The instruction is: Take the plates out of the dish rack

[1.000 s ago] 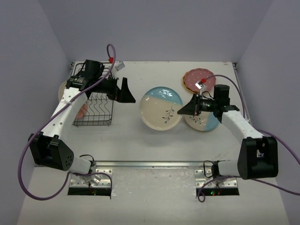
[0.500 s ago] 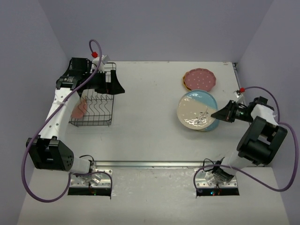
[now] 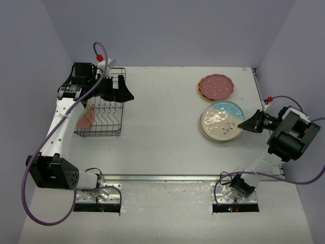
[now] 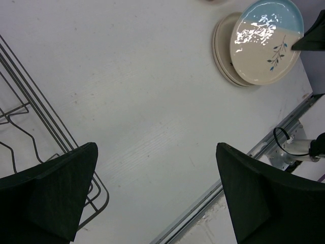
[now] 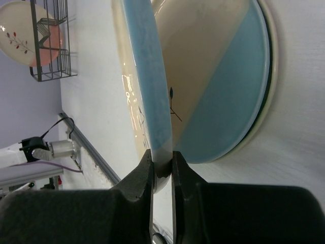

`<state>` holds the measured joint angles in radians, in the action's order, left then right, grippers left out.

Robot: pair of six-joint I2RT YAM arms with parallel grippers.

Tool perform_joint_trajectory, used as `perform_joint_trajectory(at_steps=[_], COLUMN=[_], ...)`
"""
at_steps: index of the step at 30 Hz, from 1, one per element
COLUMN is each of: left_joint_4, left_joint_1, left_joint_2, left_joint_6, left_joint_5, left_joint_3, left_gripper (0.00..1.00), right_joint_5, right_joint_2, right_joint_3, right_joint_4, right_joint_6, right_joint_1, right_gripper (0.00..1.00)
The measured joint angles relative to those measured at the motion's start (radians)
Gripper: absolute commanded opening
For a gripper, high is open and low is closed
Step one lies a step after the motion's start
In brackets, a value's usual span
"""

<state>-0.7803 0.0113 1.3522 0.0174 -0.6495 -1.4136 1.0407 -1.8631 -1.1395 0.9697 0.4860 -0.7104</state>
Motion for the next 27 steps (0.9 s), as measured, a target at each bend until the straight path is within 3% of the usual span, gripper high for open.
perform_joint_trajectory(at_steps=[17, 24, 27], left_joint_4=[0.007, 0.006, 0.006], left_joint_1=[0.0, 0.0, 0.0], left_joint_2=[0.0, 0.0, 0.0], left_joint_6=[-0.006, -0.024, -0.025], left_joint_5=[0.002, 0.003, 0.004], left_joint_3=[0.007, 0.007, 0.007], left_gripper=[1.0, 1.0, 1.0], right_joint_5=[-0.018, -0.048, -0.05], right_joint_2=[-0.123, -0.123, -0.123], right_joint_3=[-0.054, -0.043, -0.035], right_joint_4=[0.037, 0.025, 0.017], right_joint_6=[-0.017, -0.071, -0.104], right_joint_1=[0.001, 0.02, 0.033], right_gripper=[0.01, 0.16, 0.27])
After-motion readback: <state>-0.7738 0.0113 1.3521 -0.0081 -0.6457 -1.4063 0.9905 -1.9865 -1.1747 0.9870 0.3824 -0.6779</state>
